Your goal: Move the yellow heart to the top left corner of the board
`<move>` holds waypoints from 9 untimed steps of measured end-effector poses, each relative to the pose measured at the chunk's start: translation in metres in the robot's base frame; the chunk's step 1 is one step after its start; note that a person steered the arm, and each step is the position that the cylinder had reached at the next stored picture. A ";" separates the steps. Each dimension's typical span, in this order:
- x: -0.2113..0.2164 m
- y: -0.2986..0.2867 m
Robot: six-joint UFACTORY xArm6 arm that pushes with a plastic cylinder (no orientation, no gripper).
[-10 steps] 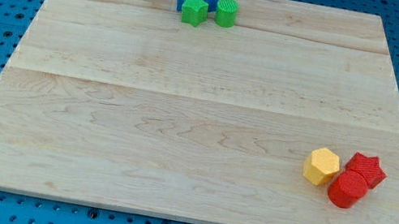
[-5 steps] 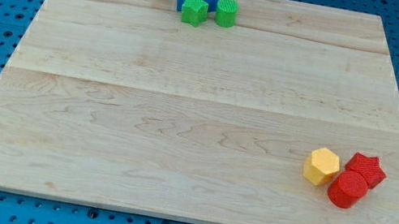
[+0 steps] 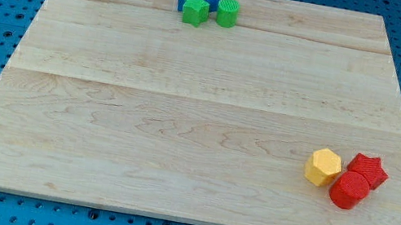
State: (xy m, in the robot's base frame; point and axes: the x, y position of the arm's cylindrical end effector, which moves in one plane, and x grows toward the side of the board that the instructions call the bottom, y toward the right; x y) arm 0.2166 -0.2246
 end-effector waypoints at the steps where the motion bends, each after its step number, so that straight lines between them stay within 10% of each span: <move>1: 0.037 0.002; 9: 0.079 -0.017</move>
